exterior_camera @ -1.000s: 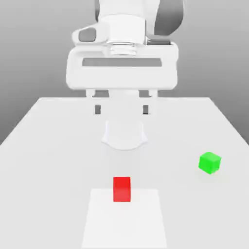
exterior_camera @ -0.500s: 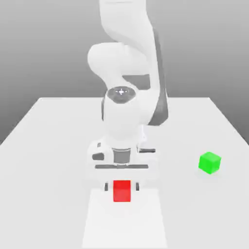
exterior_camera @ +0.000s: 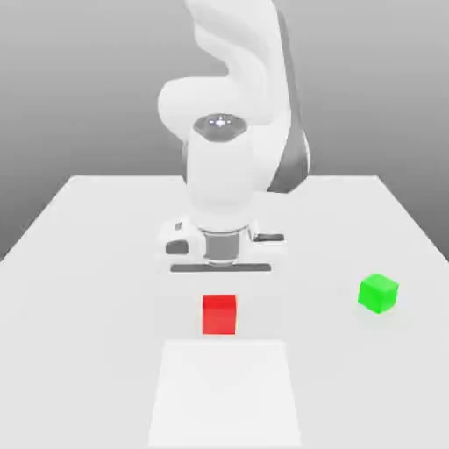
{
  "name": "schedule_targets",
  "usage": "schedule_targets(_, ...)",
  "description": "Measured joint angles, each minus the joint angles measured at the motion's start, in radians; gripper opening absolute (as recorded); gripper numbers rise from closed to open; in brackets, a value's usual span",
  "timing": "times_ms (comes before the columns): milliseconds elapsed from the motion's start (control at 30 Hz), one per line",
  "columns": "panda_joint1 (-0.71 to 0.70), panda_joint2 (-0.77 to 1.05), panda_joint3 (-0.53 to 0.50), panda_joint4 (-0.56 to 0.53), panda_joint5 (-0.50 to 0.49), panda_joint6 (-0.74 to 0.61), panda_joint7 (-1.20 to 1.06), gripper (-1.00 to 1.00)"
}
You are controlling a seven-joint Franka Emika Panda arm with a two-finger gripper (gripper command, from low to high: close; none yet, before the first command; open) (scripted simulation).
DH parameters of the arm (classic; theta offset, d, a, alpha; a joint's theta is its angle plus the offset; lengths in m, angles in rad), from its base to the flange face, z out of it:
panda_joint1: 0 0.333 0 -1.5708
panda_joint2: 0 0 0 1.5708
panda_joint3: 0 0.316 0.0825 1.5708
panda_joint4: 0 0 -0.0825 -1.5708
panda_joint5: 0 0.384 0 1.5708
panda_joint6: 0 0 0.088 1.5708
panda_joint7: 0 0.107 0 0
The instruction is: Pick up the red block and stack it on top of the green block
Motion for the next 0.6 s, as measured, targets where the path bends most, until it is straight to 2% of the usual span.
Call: schedule_targets(600,0.593,-0.104,0.325,0.039,0.166,-0.136,-0.323,-1.0)
